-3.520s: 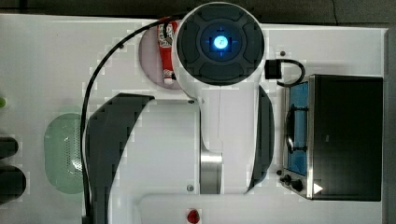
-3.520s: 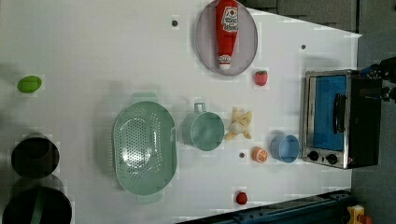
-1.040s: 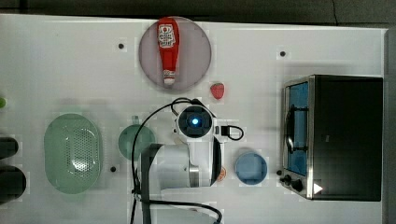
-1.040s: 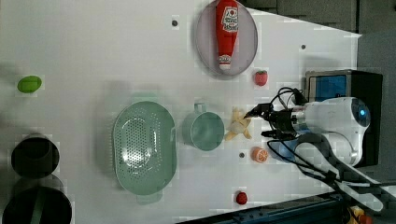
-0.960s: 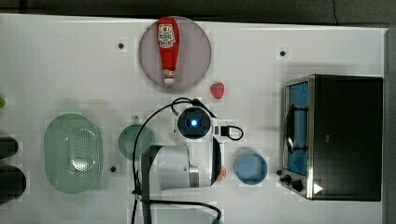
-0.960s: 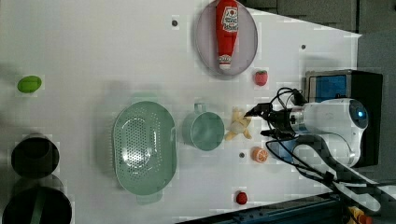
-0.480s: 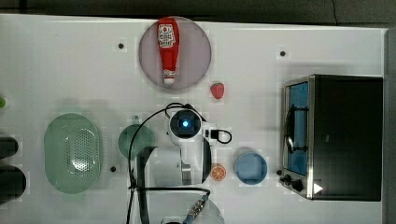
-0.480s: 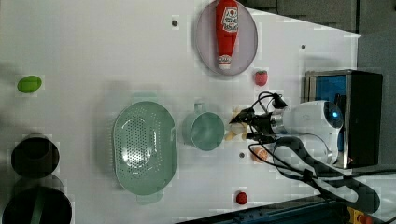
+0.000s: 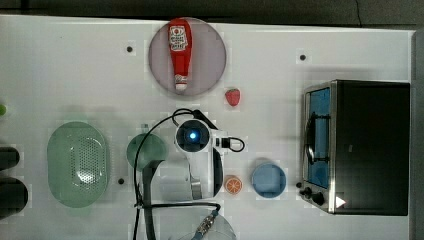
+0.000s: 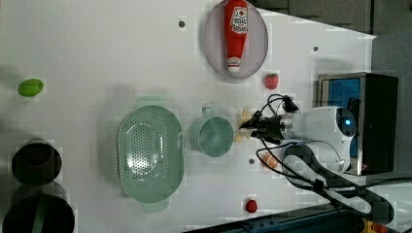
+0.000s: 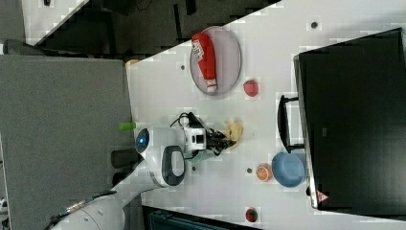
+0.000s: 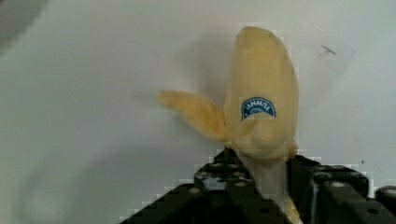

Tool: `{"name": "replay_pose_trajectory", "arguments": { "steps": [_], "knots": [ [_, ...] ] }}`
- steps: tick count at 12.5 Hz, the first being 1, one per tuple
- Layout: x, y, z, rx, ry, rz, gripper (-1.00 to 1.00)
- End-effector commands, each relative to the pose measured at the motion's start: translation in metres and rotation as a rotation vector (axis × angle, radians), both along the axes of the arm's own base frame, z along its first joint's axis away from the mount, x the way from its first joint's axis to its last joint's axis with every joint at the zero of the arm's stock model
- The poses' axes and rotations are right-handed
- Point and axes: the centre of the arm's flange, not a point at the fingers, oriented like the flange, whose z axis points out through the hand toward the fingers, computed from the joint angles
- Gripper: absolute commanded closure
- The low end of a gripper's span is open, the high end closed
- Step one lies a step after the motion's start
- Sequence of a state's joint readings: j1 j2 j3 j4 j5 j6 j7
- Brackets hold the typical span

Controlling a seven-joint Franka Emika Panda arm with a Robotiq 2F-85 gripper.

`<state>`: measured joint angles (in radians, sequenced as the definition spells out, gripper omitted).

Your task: Pick banana from table and place on oven.

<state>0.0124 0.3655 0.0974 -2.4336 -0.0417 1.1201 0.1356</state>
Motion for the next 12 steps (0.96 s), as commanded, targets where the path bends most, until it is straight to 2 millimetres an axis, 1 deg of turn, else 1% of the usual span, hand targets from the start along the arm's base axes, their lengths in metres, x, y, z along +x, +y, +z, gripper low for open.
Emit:
{"name": "replay_pose_trajectory", "arguments": {
  "steps": [1,2,4,5,8,12],
  "knots": [
    [0.016,-0.015,0.036,0.001,-0.077,-0.077,0.50],
    [0.024,-0.015,0.055,0.003,-0.119,-0.077,0.50],
    [0.037,-0.015,0.106,0.004,-0.200,-0.077,0.50],
    [0.039,-0.015,0.133,0.000,-0.221,-0.077,0.50],
    [0.039,-0.022,0.217,-0.017,-0.234,-0.089,0.50],
    [0.030,-0.038,0.324,-0.040,-0.155,-0.122,0.50]
  ]
}}
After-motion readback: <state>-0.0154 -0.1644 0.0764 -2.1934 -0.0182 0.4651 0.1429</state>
